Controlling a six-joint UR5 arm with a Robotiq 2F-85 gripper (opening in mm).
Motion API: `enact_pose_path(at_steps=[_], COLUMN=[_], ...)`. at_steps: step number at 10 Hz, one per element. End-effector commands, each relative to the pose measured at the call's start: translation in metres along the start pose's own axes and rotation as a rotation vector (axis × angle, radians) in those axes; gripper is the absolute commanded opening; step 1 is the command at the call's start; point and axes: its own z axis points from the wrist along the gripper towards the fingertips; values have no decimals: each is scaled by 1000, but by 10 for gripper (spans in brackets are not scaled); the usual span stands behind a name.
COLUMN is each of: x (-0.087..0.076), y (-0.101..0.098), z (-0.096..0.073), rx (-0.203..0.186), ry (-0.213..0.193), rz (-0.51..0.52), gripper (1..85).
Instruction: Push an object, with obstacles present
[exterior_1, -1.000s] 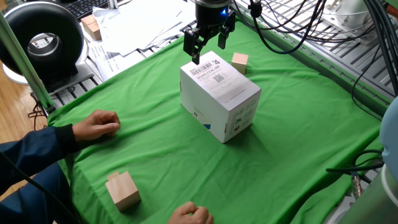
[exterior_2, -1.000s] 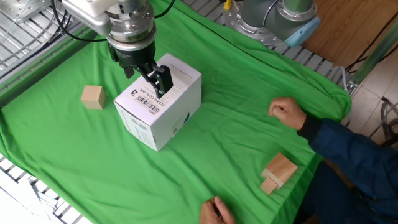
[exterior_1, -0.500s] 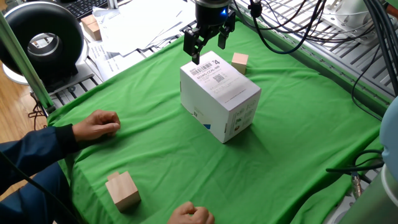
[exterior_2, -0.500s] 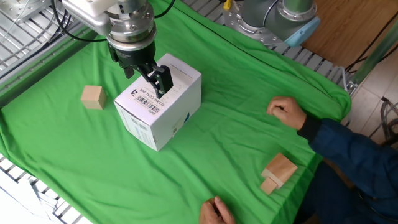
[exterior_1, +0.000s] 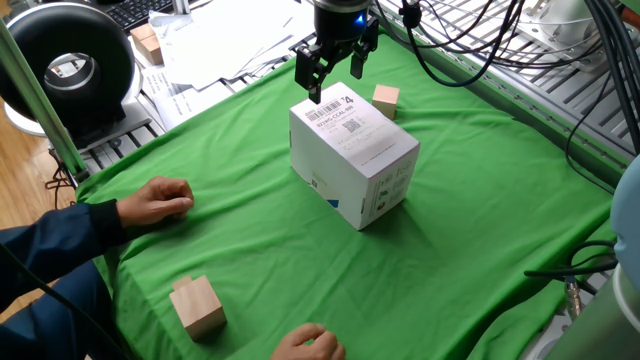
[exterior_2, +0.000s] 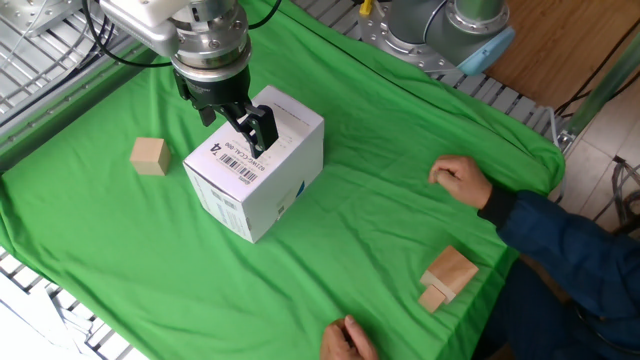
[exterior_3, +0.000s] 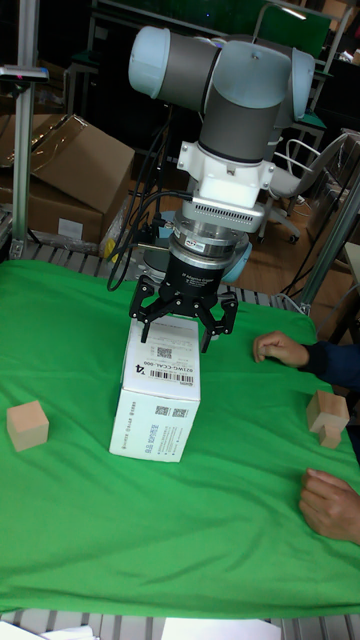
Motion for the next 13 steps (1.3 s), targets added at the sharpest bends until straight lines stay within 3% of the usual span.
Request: enact_pose_path(at_steps=[1,4,7,13], x=[7,6,15,12], y=[-8,4,-15,-30], z=[1,8,-10,-14], rx=[49,63,58,79], ry=[30,31,72,48], rz=[-115,-99,-137,-178], gripper=[10,10,10,10])
